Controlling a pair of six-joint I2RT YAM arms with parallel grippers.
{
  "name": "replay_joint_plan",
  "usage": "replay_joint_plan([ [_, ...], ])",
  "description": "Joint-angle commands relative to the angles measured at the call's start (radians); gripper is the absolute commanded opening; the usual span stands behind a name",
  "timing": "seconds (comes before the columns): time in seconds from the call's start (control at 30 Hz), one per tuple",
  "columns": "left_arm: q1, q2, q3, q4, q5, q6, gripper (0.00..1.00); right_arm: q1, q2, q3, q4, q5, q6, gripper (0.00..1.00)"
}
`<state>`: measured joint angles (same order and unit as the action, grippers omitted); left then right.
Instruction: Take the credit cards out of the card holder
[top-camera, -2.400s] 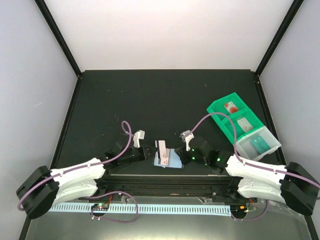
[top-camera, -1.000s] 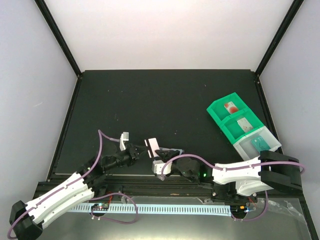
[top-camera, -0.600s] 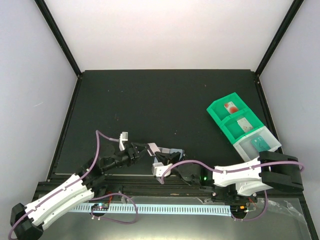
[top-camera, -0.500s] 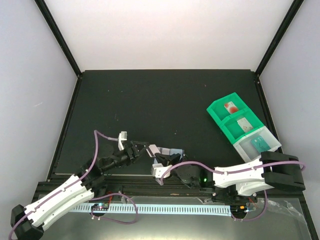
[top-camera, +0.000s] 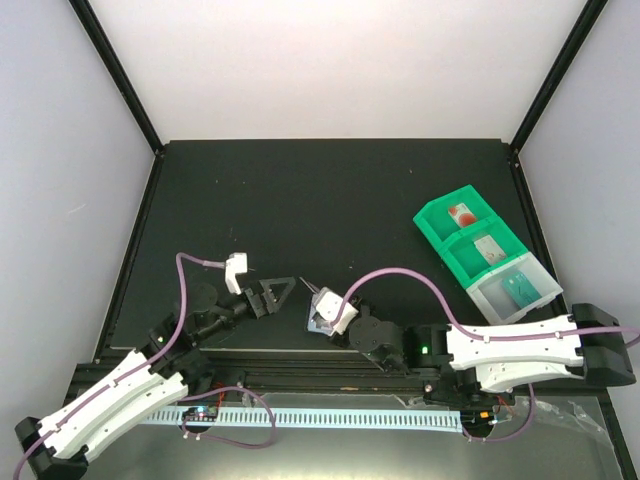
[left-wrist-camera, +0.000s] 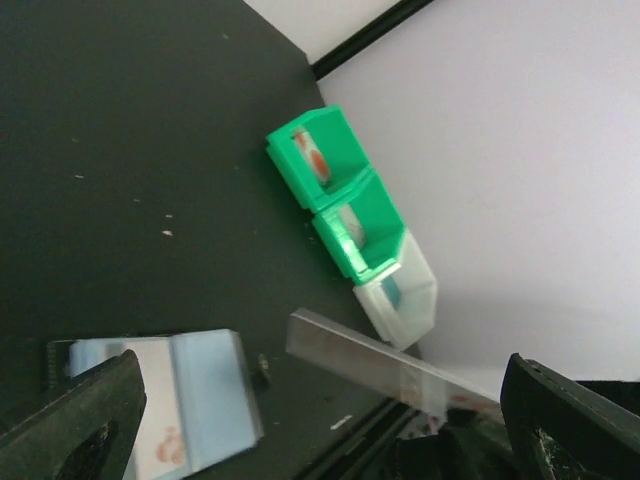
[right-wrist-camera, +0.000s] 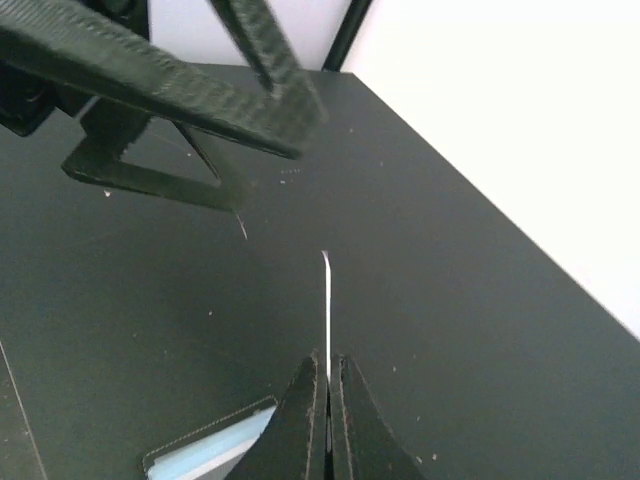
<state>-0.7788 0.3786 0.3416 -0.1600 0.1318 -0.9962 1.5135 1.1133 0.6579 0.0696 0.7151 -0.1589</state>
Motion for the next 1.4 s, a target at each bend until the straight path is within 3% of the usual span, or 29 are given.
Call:
replay_joint_plan([
  [0.0,0.006,-0.019,0.043,-0.146,-0.132,0.124,0.99,-0.024,-0.058,0.016,-0.115,0.045,0.226,0.01],
  [0.13,0.005,-0.049,0.042,-0.196,-0.188,0.172,0.99,-0.094,-0.12,0.008,-0.12,-0.046,0.311,0.01],
  [0.3,0.005,-0.062,0.053,-0.239,-0.229,0.236,0.99,-0.29,-0.203,-0.023,-0.118,-0.329,0.516,0.01],
  [0.47,0.005,-0.044,0.047,-0.252,-0.241,0.276,0.99,-0.447,-0.259,-0.058,-0.137,-0.418,0.655,0.01],
  [0.8,0.006,0.137,0.07,-0.165,-0.11,0.399,0.99,-0.676,-0.351,-0.093,-0.212,-0.4,0.735,0.01],
  [1.07,0.007,0.349,0.245,-0.285,-0.086,0.558,0.99,-0.964,-0.401,-0.069,-0.31,-0.484,0.744,0.01],
  [1.37,0.01,0.34,0.279,-0.267,-0.024,0.578,0.99,-1.142,-0.424,0.013,-0.507,-0.37,0.743,0.01],
])
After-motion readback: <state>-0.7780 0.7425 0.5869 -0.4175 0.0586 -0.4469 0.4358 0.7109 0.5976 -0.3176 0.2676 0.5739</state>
